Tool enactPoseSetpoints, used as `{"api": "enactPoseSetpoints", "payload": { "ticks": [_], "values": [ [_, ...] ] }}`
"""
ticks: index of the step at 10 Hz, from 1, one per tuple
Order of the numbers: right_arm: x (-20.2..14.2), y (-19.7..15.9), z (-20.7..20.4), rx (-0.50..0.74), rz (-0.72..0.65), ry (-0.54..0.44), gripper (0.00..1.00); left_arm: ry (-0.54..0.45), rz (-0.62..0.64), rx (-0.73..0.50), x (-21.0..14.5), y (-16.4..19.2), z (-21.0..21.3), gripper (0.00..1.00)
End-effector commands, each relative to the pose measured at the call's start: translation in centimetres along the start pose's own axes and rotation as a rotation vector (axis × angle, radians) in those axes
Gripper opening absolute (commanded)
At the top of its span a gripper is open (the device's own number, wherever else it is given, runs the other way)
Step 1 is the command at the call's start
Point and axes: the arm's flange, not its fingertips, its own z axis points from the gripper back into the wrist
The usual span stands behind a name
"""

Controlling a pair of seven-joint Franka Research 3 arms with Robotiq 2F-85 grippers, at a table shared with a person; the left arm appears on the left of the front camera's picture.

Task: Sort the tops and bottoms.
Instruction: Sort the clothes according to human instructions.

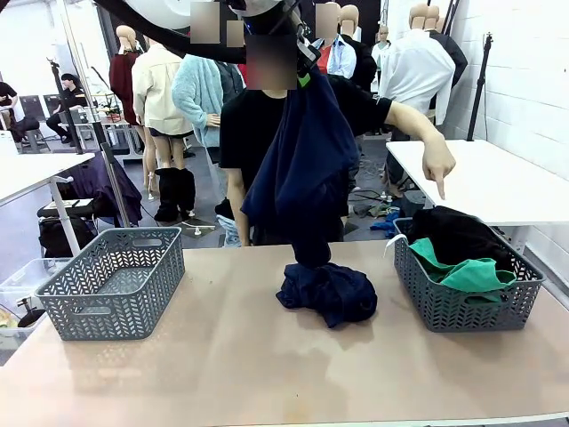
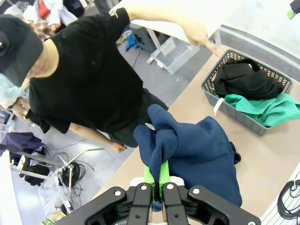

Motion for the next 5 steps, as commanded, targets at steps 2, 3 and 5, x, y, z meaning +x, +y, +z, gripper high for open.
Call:
{"api": "enactPoseSetpoints", "payload": {
  "ticks": [2, 3, 5],
  "values": [
    [-0.07, -0.04, 0.01, -0.016, 0.015, 0.000, 1.00, -0.008, -0.004, 0.003, 0.17, 0.23, 0.37, 0.00],
    [-0.07, -0.04, 0.01, -0.016, 0.015, 0.000, 1.00, -0.008, -0.004, 0.003, 0.17, 0.23, 0.37, 0.00],
    [-0.07, -0.04, 0.01, -0.016, 0.015, 0.000, 1.00, -0.008, -0.004, 0.003, 0.17, 0.23, 0.37, 0.00]
  ]
}}
